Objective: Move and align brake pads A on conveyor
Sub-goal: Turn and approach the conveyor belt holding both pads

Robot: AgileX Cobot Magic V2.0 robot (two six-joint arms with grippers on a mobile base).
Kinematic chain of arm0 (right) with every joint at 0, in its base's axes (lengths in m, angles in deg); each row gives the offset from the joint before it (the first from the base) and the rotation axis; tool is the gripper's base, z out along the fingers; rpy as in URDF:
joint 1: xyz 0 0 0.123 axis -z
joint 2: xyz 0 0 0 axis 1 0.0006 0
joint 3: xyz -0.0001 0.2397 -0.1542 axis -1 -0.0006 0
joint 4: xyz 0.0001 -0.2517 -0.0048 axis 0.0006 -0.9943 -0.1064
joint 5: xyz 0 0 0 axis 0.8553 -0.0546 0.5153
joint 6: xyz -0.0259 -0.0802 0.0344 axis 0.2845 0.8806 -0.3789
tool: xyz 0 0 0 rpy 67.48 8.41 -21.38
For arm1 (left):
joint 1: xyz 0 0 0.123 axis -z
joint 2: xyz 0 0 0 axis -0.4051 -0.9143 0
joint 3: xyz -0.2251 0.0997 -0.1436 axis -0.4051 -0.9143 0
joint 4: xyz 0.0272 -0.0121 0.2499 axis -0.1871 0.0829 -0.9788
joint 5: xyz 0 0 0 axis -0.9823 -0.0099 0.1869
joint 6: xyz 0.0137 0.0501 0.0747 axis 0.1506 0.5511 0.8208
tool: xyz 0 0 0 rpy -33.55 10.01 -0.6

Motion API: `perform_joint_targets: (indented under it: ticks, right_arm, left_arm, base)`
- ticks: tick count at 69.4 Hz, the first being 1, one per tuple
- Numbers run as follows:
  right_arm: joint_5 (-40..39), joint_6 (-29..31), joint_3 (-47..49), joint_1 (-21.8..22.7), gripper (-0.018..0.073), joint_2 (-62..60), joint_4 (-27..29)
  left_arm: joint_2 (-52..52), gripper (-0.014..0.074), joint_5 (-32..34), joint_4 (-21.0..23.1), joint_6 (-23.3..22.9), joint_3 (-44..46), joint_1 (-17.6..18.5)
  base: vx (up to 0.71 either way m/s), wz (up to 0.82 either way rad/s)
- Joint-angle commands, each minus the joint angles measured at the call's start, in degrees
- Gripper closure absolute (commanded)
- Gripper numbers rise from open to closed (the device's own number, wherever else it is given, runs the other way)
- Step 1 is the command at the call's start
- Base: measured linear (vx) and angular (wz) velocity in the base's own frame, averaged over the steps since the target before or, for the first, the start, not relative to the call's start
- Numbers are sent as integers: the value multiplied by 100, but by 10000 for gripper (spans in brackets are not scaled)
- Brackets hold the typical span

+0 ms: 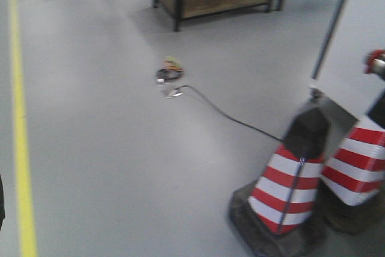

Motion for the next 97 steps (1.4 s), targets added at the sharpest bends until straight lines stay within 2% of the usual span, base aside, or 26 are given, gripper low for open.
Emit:
perform_joint_targets:
  ticks: [1,69,97]
  right_arm:
    - [-552,20,180,26,564,63,-5]
    - [-552,20,180,26,564,63,-5]
    - [-552,20,180,26,564,63,-5]
  left_arm:
    - [-44,603,525,-45,-43,173,26]
    - [-44,603,525,-45,-43,173,26]
    - [-44,603,525,-45,-43,173,26]
  base:
    - [24,-94]
    - [18,-82]
    - [8,-58]
